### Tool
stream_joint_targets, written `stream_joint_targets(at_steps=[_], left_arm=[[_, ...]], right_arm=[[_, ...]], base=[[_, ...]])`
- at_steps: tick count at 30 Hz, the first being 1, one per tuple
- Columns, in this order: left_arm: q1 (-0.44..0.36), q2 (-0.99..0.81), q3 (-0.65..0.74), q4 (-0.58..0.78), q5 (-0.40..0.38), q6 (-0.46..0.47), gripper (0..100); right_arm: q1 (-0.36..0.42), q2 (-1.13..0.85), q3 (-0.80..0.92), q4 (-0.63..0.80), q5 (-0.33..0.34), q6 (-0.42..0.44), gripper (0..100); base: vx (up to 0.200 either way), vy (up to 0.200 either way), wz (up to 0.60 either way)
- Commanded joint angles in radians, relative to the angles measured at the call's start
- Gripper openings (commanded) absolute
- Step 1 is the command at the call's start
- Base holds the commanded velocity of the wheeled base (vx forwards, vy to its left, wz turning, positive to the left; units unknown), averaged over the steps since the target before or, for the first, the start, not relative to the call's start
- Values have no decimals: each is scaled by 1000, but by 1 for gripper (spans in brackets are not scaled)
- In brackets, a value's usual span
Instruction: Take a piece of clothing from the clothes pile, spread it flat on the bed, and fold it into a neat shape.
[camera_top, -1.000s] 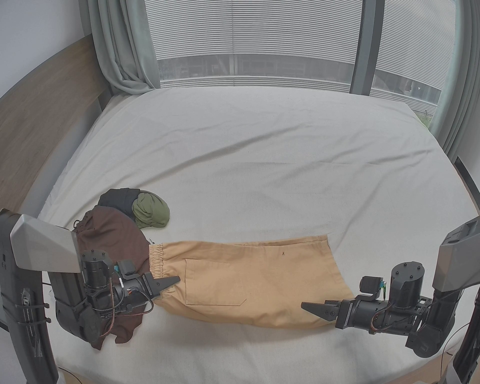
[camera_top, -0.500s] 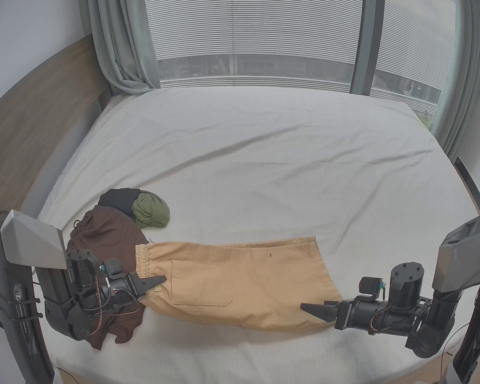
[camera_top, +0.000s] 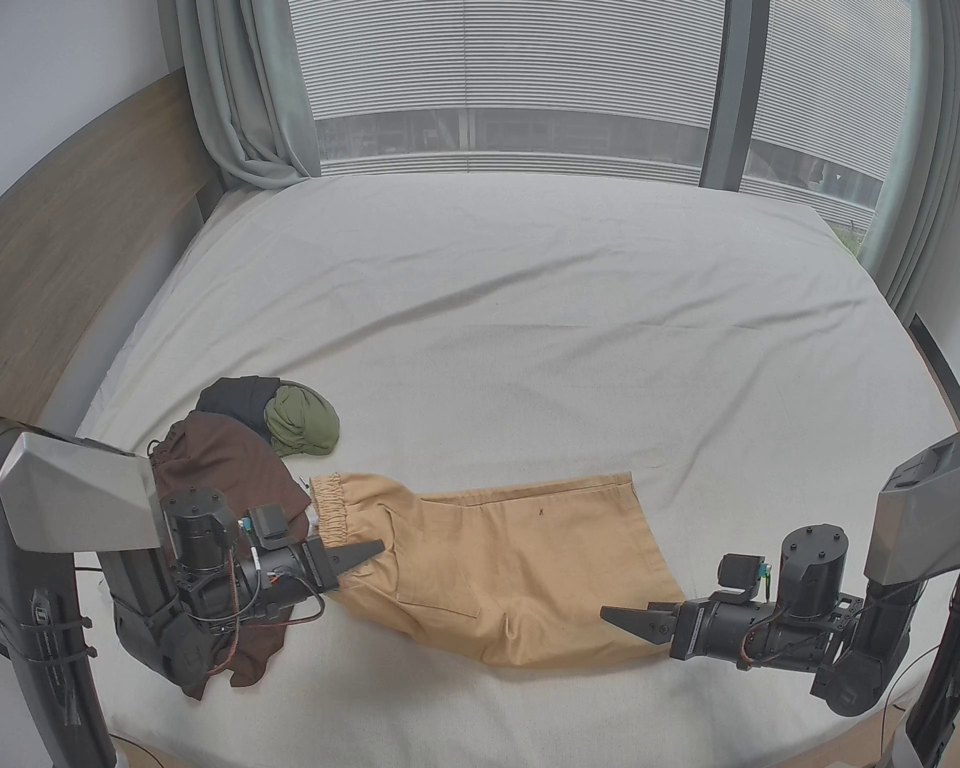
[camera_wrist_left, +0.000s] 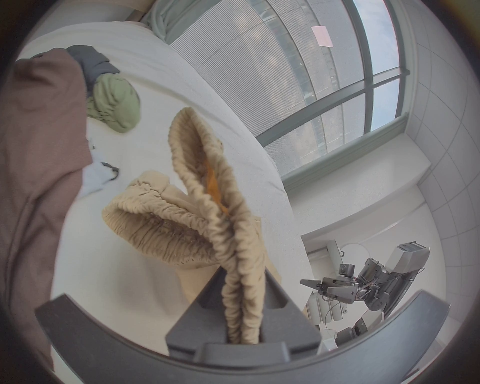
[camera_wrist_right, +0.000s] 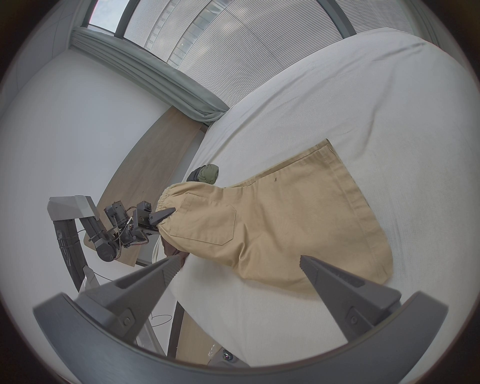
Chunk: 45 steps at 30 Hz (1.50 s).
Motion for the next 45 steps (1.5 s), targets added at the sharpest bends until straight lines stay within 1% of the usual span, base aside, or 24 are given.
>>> stream_joint_targets(at_steps=[1,14,20,25,26,27,30,32,36,37,43,45], left_arm=[[-78,-14,-41,-1,32,-11,0],[-177,-7,-115,1,72,-39,0],[-209,1,-156,2,78,-45,0],[-264,21,-207,4,90,-76,0],[-264,21,-207,4,90,-76,0],[-284,29,-235,4,98,-97,0],[-296,35,-262,4,101,-137,0],[-305,47,-281,4,103,-157,0],[-319,73,-305,4,103,-160,0],[-336,101,-325,4,103,-160,0],[-362,171,-380,5,106,-160,0],[-373,201,-419,7,107,-160,0]], right_arm=[[-5,-8,-3,-1,1,0,100],[-21,-37,-12,-1,4,0,100],[-51,-57,-24,-1,4,2,100],[-88,-77,-44,-1,4,3,100],[-88,-77,-44,-1,4,3,100],[-97,-82,-49,-1,7,5,100],[-108,-109,-58,-1,7,6,100],[-119,-119,-64,-1,7,14,100],[-134,-129,-84,-1,5,26,100],[-151,-137,-93,-1,5,35,100],[-169,-169,-110,1,5,63,100],[-179,-178,-116,1,5,68,100]], base=[[0,0,0],[0,0,0],[0,0,0],[0,0,0],[0,0,0],[0,0,0],[0,0,0],[0,0,0],[0,0,0],[0,0,0],[0,0,0],[0,0,0]])
